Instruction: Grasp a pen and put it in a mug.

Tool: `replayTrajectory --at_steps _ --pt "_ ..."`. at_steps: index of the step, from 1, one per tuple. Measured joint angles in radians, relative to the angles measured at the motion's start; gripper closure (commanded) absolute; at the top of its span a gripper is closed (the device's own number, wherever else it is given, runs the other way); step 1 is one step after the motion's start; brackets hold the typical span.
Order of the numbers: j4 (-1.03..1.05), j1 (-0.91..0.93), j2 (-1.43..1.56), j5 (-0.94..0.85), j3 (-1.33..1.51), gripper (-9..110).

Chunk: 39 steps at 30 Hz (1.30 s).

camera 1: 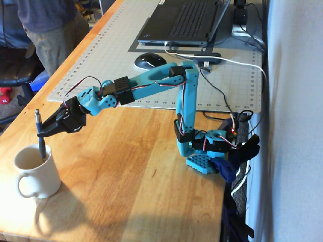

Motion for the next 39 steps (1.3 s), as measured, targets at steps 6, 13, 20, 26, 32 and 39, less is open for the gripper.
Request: replayTrajectory --at_steps 6,13,20,26,32,39 --pt "0.0 0.0 -0.006 0.0 0.0 101" --pt "0.0 0.0 -0.006 0.0 0.0 94" --pt "0.0 0.0 -0.006 0.0 0.0 83" --pt "0.0 0.0 0.037 0.015 0.0 79" --pt "0.0 0.003 0.147 0.264 0.0 79" --pt "0.0 0.087 0.276 0.767 0.031 79"
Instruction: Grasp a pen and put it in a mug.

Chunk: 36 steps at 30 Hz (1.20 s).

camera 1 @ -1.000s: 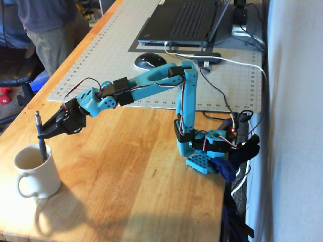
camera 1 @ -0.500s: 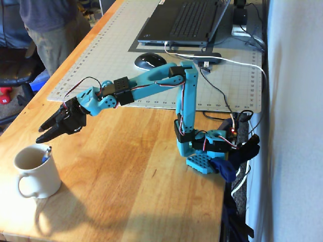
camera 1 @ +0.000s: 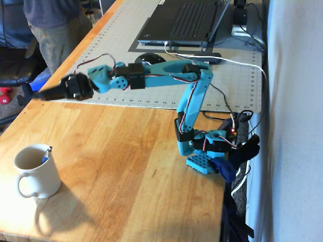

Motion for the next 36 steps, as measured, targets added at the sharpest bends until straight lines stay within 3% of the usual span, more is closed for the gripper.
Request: replayTrajectory --at_steps 5,8,22,32,36 --pt "0.0 0.041 0.126 0.33 0.141 79" --pt "0.0 0.048 0.222 0.426 0.288 80" --pt "0.0 0.196 0.692 0.492 0.822 81" --pt "0.0 0.222 1.037 0.543 1.193 97" --pt "0.041 0.222 1.123 0.612 1.232 97"
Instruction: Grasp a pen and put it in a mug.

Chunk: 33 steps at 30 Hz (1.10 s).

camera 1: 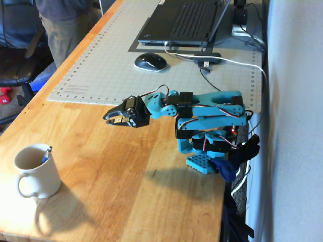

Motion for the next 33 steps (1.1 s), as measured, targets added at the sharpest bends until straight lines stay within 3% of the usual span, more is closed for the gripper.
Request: replayTrajectory --at_steps 23,33 --pt "0.9 0.08 0.222 0.081 0.0 97" --pt "0.966 0.092 0.222 0.235 0.0 97"
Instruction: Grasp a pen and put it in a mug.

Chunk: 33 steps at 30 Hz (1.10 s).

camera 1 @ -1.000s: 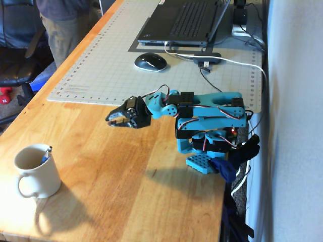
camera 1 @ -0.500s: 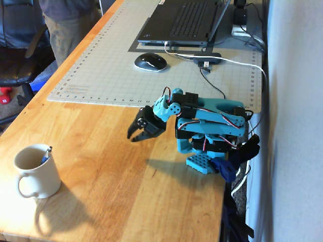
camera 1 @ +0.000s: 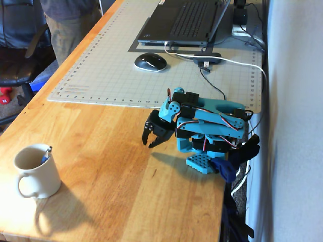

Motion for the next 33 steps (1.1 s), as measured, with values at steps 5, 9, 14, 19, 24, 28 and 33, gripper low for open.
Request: replayTrajectory --at_steps 5,9,14,19,24,28,33 --pt "0.0 0.0 0.0 0.043 0.0 97" --pt "0.0 0.0 0.0 0.044 0.0 97" --pt "0.0 0.0 0.0 0.044 0.0 97" --pt "0.0 0.0 0.0 0.044 0.0 97" --pt "0.0 0.0 0.0 0.044 0.0 97" --pt "0.0 0.0 0.0 0.044 0.0 97" --pt "0.0 0.0 0.0 0.044 0.0 97"
